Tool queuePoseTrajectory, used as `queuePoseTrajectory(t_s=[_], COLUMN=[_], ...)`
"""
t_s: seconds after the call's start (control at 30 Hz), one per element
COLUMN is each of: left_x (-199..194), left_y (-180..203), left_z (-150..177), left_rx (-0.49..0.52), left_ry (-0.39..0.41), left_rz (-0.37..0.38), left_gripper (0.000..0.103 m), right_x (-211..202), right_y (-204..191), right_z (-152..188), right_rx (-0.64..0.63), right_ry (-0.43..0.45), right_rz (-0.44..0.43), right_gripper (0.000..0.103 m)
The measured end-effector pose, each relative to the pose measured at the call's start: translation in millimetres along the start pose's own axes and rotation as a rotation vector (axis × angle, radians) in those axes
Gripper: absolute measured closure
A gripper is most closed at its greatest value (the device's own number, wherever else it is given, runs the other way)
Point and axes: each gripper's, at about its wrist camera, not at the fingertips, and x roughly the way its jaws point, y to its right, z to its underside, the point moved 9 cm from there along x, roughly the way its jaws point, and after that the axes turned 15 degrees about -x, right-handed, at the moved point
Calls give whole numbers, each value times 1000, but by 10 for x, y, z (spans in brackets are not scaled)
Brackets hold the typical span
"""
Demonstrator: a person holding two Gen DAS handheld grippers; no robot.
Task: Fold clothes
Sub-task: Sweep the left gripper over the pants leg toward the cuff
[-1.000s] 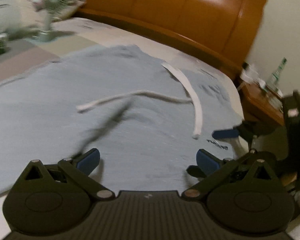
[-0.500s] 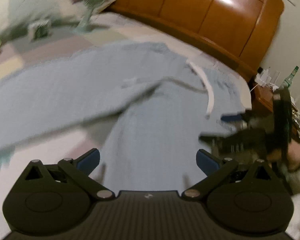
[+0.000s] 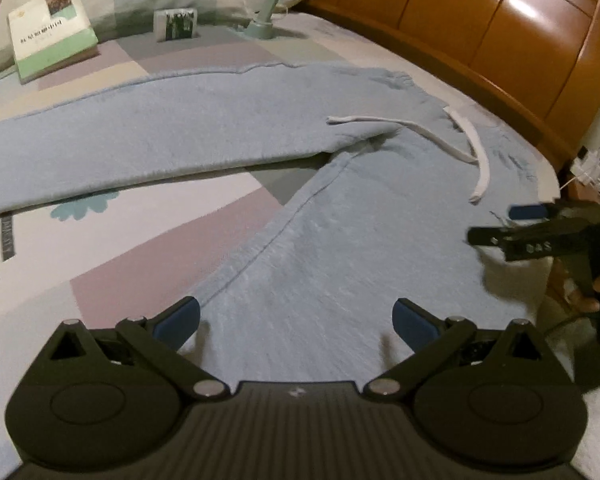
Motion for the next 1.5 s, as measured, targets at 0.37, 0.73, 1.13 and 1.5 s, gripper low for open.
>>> queuePoseTrajectory(t_s=[0.37, 0.73, 1.13, 1.5], left_x=[-491, -992, -1393, -659], left_y=[-619, -1059, -1567, -1804], left_z=[583, 1068, 556, -1286], left_rx=[-144, -174, -284, -94], left_ry=[15, 100, 214, 240], left_rz=[-187, -254, -345, -374], left_gripper=[1, 1, 1, 1], right_x=[55, 43, -13, -328], right_y=[-509, -517, -499, -614], right_z=[0, 41, 24, -423], right_rx=[-72, -59, -83, -105], right_ry=[46, 118, 95, 196], right_rz=[-98, -79, -94, -123], right_gripper=[0, 0, 0, 0])
